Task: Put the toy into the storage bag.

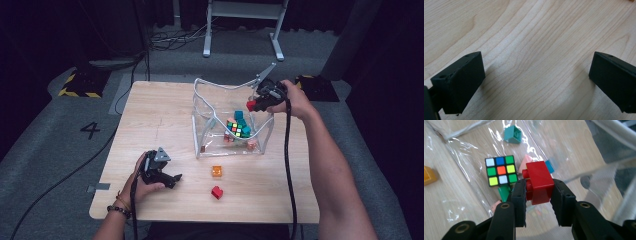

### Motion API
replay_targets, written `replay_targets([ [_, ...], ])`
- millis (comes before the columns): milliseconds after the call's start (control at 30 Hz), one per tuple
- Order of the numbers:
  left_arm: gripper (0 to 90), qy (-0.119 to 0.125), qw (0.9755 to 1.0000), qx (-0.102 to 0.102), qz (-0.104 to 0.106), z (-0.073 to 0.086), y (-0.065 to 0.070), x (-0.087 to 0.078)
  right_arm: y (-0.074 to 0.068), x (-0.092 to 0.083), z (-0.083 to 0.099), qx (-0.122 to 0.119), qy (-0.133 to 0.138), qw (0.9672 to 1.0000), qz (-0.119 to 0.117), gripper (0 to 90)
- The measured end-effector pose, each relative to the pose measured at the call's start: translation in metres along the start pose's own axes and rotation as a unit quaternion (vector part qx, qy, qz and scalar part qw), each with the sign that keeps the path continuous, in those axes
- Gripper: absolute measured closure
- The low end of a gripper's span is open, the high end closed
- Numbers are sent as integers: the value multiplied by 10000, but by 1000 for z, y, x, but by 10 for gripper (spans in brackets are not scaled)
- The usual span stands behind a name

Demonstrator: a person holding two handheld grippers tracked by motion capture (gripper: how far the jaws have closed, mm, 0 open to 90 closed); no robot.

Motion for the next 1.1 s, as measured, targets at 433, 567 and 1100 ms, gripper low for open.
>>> replay_targets([
  [433, 5, 40, 10000, 15, -21, -1, -1, 1, 8, -8, 12, 170, 29, 9998, 131, 628],
  [567, 4, -8, 10000, -3, 51, 0, 0, 0, 4, -8, 13, 249, 305, 9992, 38, 627],
  [1100, 5, 1, 10000, 25, 34, 0, 0, 0, -5, -27, 6, 736, 1423, 9868, 254, 459],
])
Point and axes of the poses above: each handheld gripper's, and its own axes: x roughly forward along the jaws, z roughly out of its underside, y roughly to its right, the point moved 9 cm from there along x, roughly forward along the jaws
